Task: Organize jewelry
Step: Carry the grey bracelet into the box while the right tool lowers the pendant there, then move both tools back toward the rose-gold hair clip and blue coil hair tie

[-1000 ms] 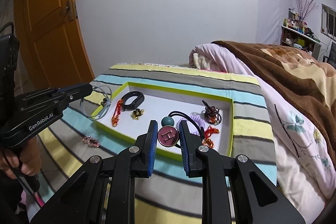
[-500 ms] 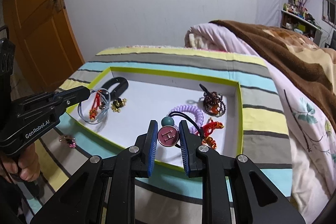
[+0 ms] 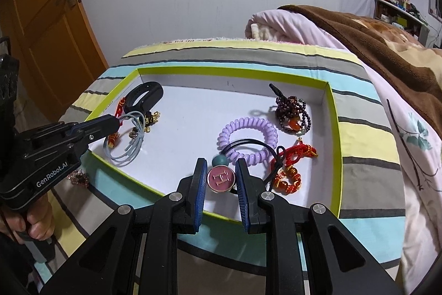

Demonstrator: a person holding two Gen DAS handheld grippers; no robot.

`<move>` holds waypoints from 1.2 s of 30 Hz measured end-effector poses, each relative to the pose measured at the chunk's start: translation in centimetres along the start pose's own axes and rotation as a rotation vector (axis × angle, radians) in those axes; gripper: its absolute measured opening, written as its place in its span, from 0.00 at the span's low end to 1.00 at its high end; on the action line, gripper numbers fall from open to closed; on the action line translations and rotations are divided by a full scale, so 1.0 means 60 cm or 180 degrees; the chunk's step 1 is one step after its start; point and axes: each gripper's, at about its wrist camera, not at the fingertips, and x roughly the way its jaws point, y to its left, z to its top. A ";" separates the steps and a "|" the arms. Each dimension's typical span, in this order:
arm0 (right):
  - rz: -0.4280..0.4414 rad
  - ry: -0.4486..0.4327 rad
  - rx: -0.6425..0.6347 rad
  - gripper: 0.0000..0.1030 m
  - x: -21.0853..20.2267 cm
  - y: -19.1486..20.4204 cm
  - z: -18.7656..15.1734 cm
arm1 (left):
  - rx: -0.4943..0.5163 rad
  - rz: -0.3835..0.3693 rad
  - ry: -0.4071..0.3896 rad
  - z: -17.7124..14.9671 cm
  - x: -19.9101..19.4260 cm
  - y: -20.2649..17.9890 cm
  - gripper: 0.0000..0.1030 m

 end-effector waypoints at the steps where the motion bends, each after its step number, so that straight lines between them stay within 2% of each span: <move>1: 0.0000 0.0001 -0.0013 0.21 0.000 0.002 0.000 | 0.0003 -0.0001 -0.0001 0.000 0.000 0.000 0.03; 4: -0.0015 -0.0017 -0.0045 0.22 -0.002 0.006 0.000 | 0.0028 -0.0006 -0.0012 0.002 0.001 -0.002 0.03; 6: -0.0018 -0.0040 -0.0044 0.27 -0.004 0.007 0.000 | 0.0040 -0.0006 -0.0024 0.001 0.000 -0.002 0.04; 10: -0.0044 -0.0097 -0.0051 0.27 -0.015 0.010 -0.001 | 0.0032 0.0014 -0.0068 -0.002 -0.008 -0.001 0.08; 18: -0.0076 -0.0257 -0.0074 0.27 -0.060 0.026 -0.016 | 0.0004 0.0068 -0.0180 -0.014 -0.046 0.000 0.09; 36: -0.0011 -0.0521 -0.0177 0.27 -0.179 0.091 -0.116 | -0.0064 0.0196 -0.0369 -0.100 -0.168 -0.009 0.09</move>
